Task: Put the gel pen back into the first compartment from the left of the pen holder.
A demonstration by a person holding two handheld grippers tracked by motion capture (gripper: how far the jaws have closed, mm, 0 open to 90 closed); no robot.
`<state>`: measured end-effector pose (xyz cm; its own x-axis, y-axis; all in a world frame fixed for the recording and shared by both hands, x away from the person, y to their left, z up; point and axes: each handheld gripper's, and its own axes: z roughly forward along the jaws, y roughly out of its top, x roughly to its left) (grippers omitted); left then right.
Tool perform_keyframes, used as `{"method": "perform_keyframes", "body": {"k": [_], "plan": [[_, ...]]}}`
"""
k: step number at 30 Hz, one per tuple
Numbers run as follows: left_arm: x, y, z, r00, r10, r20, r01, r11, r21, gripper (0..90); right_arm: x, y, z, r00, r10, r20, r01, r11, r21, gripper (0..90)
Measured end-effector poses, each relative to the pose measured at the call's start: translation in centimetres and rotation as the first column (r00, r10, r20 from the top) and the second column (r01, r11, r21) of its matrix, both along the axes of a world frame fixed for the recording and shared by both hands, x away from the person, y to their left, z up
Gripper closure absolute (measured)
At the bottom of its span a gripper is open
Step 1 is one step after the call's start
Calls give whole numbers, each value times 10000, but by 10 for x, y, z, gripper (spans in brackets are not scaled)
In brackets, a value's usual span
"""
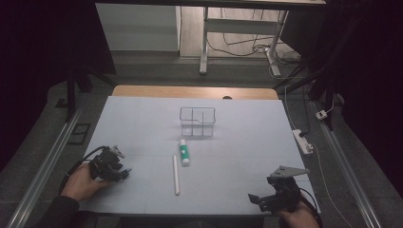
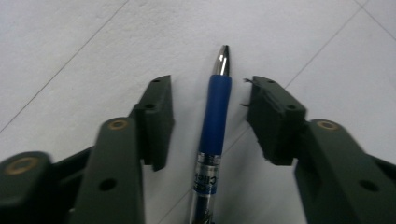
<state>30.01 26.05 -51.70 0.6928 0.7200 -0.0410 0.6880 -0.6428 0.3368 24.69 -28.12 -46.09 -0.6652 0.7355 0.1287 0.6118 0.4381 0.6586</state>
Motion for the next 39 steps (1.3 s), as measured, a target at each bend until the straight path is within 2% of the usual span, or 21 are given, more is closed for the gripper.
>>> {"method": "perform_keyframes", "body": {"k": [3,4,8,13,15,18,21,24,29,31,36,39], "plan": [[-2,-3,2,9998,-182,-6,182,9997,159,748,0,0,0,10000,5,1,-5,10000,16,21],[-2,-4,2,9999,-147,-65,148,9997,199,785,0,0,0,10000,-3,-5,3,10000,2,21],[-2,-6,3,9999,-76,-108,79,9995,302,802,0,0,0,10000,9,-2,-9,10000,14,21],[0,-4,4,9994,166,-298,-161,9998,147,804,0,0,0,10000,13,1,-13,10000,23,21],[1,-3,5,9990,288,-356,-293,9995,-149,804,0,0,0,10000,10,9,-10,10000,21,21],[2,-1,11,9979,601,-236,-615,9962,-615,804,0,0,0,10000,17,1,-17,10000,26,21],[3,3,18,9965,832,-54,-833,9904,-1105,805,0,-1,0,10000,15,0,-15,10000,34,21],[5,5,25,9952,970,80,-942,9803,-1738,806,1,0,0,10000,20,-30,-20,10000,30,21],[10,2,39,9930,1070,497,-919,9657,-2430,806,1,-1,0,10000,5,-36,-4,10000,41,21],[13,-1,44,9920,1064,681,-837,9574,-2765,805,1,-1,0,10000,0,-32,0,10000,56,21],[20,-14,54,9881,1024,1146,-624,9487,-3099,805,1,-1,0,10000,-25,-22,25,10000,59,21],[25,-22,60,9850,1021,1388,-500,9404,-3365,805,1,-1,0,10000,-17,-24,17,9999,113,21]]}}
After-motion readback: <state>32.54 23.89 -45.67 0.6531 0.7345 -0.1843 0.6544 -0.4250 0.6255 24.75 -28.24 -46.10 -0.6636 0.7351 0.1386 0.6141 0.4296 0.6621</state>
